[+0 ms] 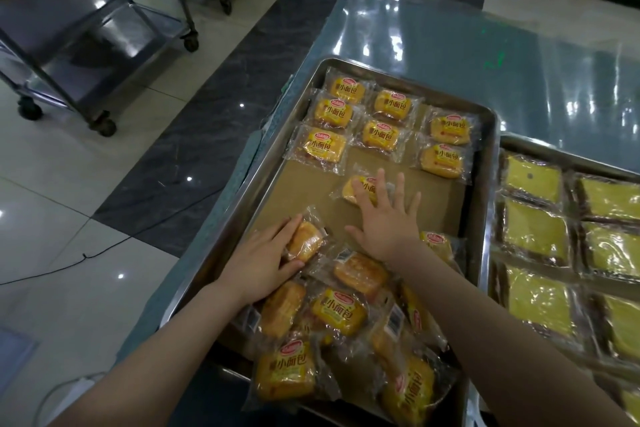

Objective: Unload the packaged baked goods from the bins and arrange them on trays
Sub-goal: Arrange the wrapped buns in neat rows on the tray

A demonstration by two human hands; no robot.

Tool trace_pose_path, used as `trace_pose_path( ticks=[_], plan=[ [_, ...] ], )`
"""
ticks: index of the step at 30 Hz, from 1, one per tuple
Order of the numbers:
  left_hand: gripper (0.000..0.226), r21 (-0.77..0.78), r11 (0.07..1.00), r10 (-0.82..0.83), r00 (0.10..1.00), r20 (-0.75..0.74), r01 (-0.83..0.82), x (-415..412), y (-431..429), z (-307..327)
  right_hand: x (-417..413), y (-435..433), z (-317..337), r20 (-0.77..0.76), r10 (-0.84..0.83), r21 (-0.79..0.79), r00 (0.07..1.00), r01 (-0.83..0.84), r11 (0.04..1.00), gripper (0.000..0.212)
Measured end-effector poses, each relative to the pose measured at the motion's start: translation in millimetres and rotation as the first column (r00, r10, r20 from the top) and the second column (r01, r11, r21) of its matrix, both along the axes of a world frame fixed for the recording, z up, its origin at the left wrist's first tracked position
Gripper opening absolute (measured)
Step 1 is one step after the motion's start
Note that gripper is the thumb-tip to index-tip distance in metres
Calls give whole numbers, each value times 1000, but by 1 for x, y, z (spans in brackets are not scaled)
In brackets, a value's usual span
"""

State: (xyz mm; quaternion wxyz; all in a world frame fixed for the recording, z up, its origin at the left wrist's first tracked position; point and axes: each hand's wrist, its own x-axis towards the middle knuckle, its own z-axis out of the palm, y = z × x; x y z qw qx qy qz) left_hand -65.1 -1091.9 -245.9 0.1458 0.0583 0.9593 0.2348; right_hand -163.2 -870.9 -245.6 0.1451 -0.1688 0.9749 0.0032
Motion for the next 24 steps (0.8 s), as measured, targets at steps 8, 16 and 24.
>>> trace_pose_path(
  ticks=[8, 16, 24],
  plan=[
    [83, -9, 1000, 0, 1000, 4, 0, 1, 0, 0, 0, -12, -12, -51, 34, -72, 998, -38, 997, 102],
    [83, -16, 1000, 20, 1000, -19, -20, 2, 1, -3, -24, -5, -16, -15, -5, -54, 1000, 4, 999, 114],
    [79, 32, 997, 70, 995, -75, -68, 7, 2, -4, -30, 4, -23, -61, -27, -64, 998, 23, 998, 99]
  ],
)
